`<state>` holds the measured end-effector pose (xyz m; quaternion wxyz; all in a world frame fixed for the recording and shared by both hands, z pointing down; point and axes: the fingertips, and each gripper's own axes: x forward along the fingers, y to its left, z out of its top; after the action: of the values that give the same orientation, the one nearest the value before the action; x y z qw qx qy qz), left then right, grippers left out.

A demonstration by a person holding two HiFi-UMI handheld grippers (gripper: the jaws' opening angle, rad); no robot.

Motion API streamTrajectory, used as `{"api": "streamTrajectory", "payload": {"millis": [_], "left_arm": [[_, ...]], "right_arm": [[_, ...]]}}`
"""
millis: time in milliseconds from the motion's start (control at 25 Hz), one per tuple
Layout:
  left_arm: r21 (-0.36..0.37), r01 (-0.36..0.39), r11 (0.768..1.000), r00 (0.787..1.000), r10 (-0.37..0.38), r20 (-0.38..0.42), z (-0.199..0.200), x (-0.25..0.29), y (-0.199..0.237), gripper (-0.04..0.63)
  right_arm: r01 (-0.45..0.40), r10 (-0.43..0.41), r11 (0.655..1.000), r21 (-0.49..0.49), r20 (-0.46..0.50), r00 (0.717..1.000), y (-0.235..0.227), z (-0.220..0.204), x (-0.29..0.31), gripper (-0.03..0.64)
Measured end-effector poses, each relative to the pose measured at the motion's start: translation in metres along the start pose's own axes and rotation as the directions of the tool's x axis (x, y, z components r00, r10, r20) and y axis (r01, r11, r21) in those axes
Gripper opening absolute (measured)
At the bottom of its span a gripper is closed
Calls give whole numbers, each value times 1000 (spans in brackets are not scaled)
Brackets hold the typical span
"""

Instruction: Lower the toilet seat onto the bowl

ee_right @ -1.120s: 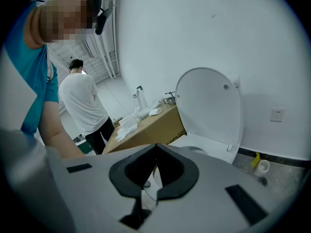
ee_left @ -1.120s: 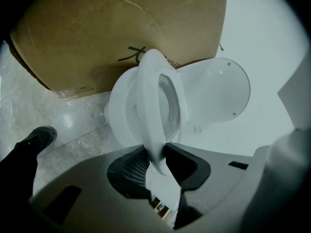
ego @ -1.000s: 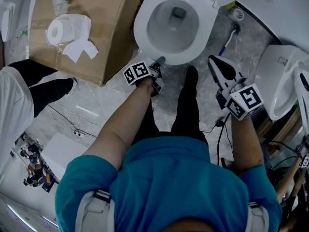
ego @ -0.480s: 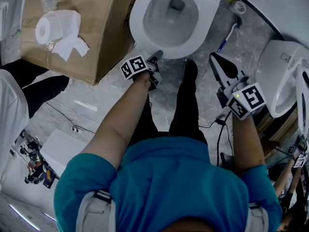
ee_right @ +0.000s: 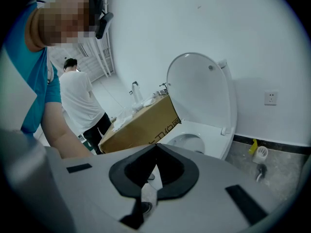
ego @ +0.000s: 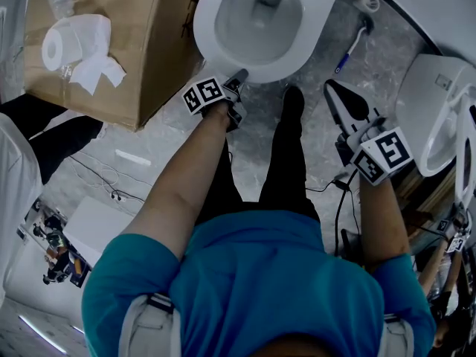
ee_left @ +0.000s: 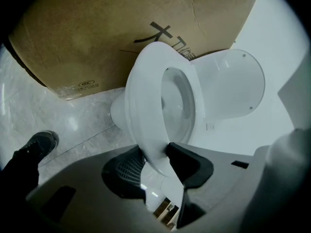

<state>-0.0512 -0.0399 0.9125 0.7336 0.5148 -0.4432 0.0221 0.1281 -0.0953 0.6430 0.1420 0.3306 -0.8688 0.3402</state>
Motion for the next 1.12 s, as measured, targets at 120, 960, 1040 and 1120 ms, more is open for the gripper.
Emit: {"api": "streamTrajectory", "payload": {"millis": [120,960,1040,1120], "left_arm": [[11,-18,1000,1000,18,-9,0,6,5,161],[235,-423,875,899,438,-12,1,16,23,290],[240,-413,878,903,429,-16,1,16,23,291],[243,-412,878,902,430,-23,1,16,24,293]], "right_arm": [[2,-2,1000,5,-4,1000,-2,-4,0,-2],[1,-1,999,35,5,1000,-1,-15,-6,-2],[-2,2,1000,31,5,1000,1,-16,-6,-2],[-4,4,1000,30,3,1000,3,-17,-6,-2]]}}
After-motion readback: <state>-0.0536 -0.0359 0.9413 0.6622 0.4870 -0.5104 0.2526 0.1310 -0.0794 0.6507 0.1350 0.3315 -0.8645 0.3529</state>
